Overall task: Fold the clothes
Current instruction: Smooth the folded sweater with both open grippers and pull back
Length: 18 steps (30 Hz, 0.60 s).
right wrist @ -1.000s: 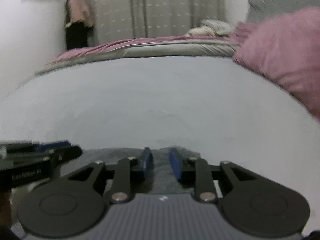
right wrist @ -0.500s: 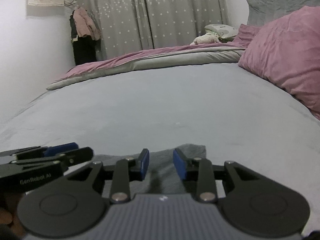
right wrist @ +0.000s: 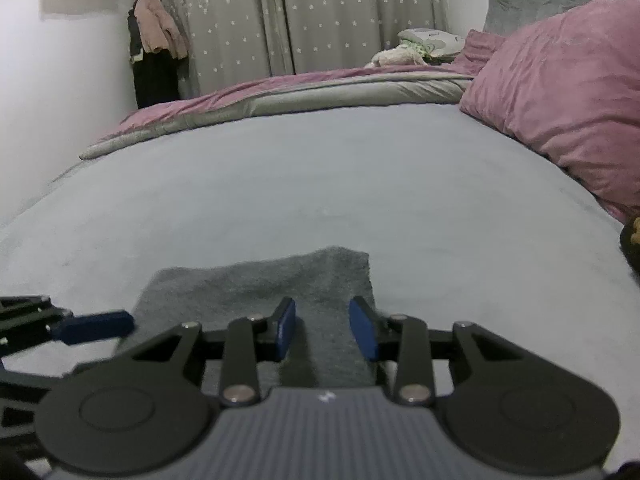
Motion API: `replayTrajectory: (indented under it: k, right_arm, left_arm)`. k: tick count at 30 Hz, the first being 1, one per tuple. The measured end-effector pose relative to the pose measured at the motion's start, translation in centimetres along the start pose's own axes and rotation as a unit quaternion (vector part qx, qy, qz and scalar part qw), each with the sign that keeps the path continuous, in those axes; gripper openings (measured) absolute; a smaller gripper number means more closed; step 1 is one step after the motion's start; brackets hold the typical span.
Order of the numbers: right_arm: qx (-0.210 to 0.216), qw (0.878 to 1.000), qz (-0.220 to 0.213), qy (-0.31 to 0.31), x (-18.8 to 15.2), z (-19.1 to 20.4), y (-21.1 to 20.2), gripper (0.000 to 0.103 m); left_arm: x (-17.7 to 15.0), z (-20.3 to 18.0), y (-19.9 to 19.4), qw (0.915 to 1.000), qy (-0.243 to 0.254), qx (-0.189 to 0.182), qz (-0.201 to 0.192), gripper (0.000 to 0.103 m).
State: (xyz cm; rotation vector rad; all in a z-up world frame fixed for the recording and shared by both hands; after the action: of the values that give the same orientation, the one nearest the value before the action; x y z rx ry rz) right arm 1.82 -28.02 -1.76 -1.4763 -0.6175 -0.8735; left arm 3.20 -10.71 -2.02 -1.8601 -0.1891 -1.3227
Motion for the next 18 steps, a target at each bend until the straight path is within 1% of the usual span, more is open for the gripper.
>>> replayTrajectory:
  k: [3, 6, 9, 12, 15, 18]
  right_arm:
    - [0.026, 1.0, -0.005, -0.006, 0.0, 0.6, -1.6, 0.036]
    - [0.047, 0.999, 0.004, -0.02, -0.4, 1.1, -2.7, 0.037]
    - [0.051, 0.997, 0.011, -0.054, -1.7, 1.5, -3.4, 0.037]
    - [0.055, 0.995, 0.021, -0.085, -3.2, 1.6, -3.8, 0.037]
    - [0.05, 0.992, 0.026, -0.109, -4.6, 0.7, -4.1, 0.037]
    - [0.047, 0.99, 0.03, -0.129, -5.7, -0.3, -4.4, 0.037]
  left_arm:
    - [-0.2, -0.4, -1.0, 0.9997, -0.01, -0.02, -0.013, 0.038]
    - [-0.9, -0.8, -1.6, 0.9992, -0.008, -0.034, -0.018, 0.038]
    - [-2.0, -1.1, -1.9, 0.9989, 0.003, -0.044, -0.013, 0.038]
    - [-2.9, -1.3, -2.1, 0.9987, 0.028, -0.043, -0.002, 0.038]
    - [-3.5, -0.9, -2.5, 0.9985, 0.03, -0.046, 0.005, 0.038]
    - [-4.1, -0.6, -2.7, 0.9984, 0.018, -0.052, 0.008, 0.038]
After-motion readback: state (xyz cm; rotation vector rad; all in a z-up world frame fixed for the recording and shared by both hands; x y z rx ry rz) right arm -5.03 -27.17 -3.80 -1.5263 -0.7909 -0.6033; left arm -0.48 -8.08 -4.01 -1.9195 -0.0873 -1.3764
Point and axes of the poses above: each gripper's, at about its wrist camera, not at the fingertips, and y roughly the way its jaws point, z to its left, x to its top, the point moved 3 cm from there along y, roughly the way its jaws point, and after that the axes turned 11 degrees about -x, right-handed, at the moved point
